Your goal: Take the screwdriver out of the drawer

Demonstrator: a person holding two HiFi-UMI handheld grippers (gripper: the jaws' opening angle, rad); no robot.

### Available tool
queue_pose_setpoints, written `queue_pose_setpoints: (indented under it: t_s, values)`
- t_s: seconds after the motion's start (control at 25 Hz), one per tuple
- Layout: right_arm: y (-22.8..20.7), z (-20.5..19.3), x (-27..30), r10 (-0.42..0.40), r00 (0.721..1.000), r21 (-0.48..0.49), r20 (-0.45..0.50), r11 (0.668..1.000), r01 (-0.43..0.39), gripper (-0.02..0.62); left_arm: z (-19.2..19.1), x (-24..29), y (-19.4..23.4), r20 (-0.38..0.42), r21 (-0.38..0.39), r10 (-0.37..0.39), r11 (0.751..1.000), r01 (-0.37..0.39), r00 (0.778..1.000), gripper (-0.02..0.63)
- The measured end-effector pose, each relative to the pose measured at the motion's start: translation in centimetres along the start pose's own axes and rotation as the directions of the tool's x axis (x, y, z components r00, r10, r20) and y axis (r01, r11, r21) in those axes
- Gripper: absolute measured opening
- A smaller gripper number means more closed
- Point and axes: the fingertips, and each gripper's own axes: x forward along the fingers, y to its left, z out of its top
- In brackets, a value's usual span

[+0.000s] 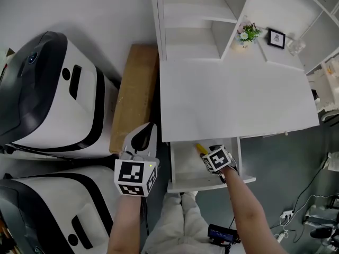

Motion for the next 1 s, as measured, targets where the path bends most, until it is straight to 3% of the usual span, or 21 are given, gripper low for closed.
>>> queue_pose_setpoints:
  t_s: [0.24, 0.52, 0.68, 0.8, 1.0]
  values:
    - [-0.2, -1.0, 3.5, -0.001, 0.997, -0.037, -0.074, 0.999, -0.001, 0.196, -0.8, 0.7, 0.3, -0.015, 0.011, -0.008, 1.0, 0.008, 1.0, 0.006]
    - [-1.0, -2.6, 6.1, -0.031, 0.988, -0.145, -0.154, 0.989, 0.009, 0.175, -1.5, 0.9, 0.7, -0.035, 0.013, -0.012, 1.0, 0.012, 0.999, 0.006]
    - [-1.3, -2.7, 6.3, -0.034, 0.986, -0.157, -0.161, 0.988, 0.008, 0.168, -1.5, 1.3, 0.3, -0.039, 0.023, -0.02, 1.0, 0.021, 0.999, 0.006]
    - [-1.4, -2.8, 6.2, -0.052, 0.983, -0.185, -0.175, 0.983, 0.019, 0.081, -1.5, 1.5, -0.1, -0.042, 0.027, -0.03, 0.999, 0.031, 0.999, 0.006]
    - [-1.3, -3.0, 5.9, -0.057, 0.975, -0.243, -0.215, 0.97, 0.004, 0.08, -1.1, 1.5, -0.5, -0.044, 0.041, -0.042, 0.998, 0.044, 0.998, 0.006]
